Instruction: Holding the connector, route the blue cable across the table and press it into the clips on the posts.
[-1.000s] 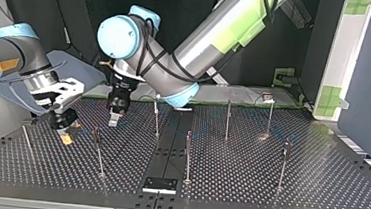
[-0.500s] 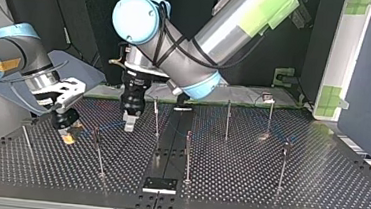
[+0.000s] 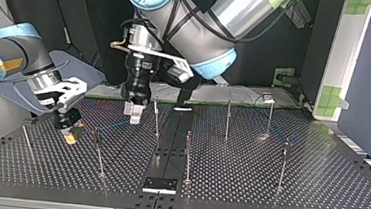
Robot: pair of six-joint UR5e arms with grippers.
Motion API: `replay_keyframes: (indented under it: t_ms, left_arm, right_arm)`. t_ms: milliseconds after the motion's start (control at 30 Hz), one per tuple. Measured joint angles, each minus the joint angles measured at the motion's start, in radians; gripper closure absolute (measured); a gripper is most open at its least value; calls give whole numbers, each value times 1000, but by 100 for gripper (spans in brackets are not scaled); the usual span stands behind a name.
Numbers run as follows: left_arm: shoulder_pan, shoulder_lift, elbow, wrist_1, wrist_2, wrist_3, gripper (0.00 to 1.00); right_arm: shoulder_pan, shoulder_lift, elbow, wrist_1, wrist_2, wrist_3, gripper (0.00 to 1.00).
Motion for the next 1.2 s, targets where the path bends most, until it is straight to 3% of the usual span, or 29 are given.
replay_keyframes:
  t_ms: [233,533,1200]
  left_arm:
    - [2,5,-64,64,-18,-34,1]
    - [6,5,-148,148,-23,-44,1]
    - [0,5,-319,319,-20,-34,1]
  right_arm:
    - [2,0,0,0,1,0,100]
    - [3,0,0,0,2,0,100]
    - [2,1,1,0,3,-1,100]
